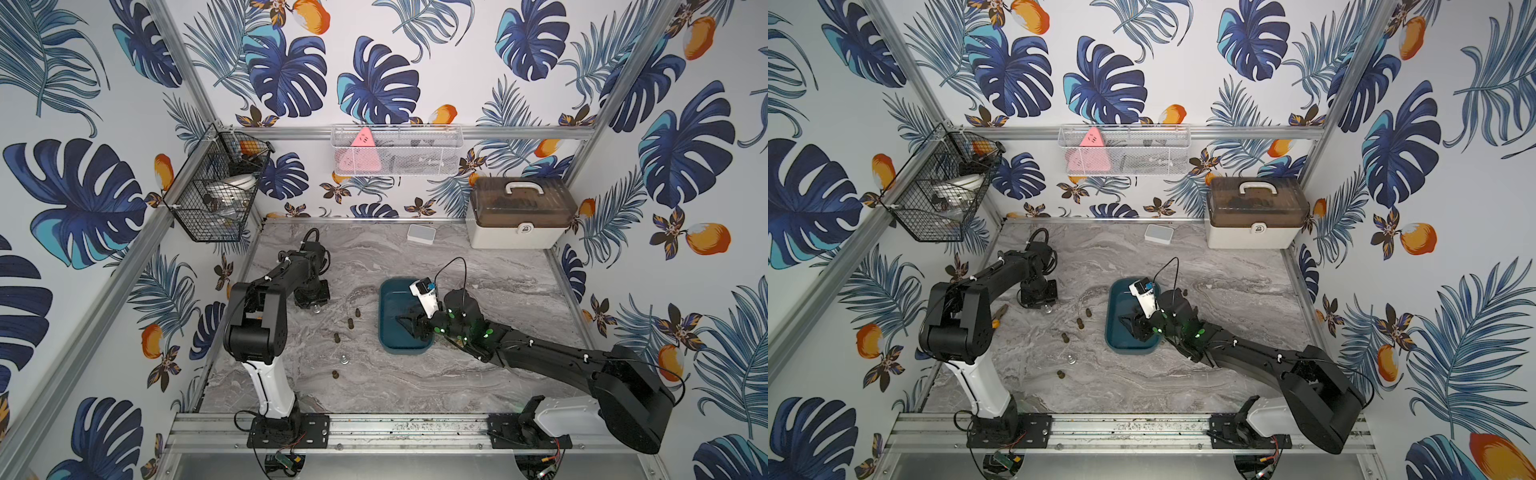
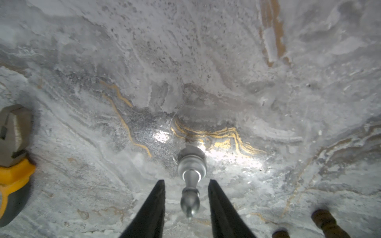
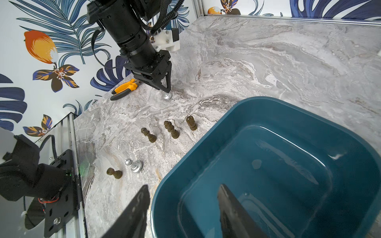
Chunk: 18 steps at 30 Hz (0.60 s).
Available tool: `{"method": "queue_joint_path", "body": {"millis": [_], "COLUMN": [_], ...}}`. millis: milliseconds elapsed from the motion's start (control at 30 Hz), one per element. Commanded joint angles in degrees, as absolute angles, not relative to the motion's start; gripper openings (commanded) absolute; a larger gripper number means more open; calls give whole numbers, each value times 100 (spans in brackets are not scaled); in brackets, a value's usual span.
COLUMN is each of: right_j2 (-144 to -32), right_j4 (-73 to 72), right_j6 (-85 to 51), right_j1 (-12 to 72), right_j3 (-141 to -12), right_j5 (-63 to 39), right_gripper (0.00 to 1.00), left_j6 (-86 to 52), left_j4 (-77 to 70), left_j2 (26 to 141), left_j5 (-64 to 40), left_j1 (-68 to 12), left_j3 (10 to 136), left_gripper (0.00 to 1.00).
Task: Put the chess pieces into the storage box
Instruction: Pick up the chess piece at the center of the board.
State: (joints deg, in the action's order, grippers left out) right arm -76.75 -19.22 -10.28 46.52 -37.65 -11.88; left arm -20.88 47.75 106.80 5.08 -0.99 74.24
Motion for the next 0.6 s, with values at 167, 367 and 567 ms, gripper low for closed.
{"method": "queue_joint_path", "body": {"millis": [167, 367, 567], "right_j2": [-7743, -7700, -7658], "right_j4": [-2084, -2092, -2104], "right_j6": [-993, -1000, -993], "right_j1": [4676, 4676, 4677], "right_j3": [-3822, -3792, -3762], "right_j5": [-1173, -1123, -1096], "right_gripper": [56, 56, 56], "left_j6": [-2024, -2008, -2009], "left_j4": [4729, 4756, 4756], "left_j2": [10679, 10783, 10767], "left_j5": [544, 500, 501], "left_j1": [-91, -89, -88], "left_j3": [7418, 7435, 7426], "left_gripper": [31, 27, 21]}}
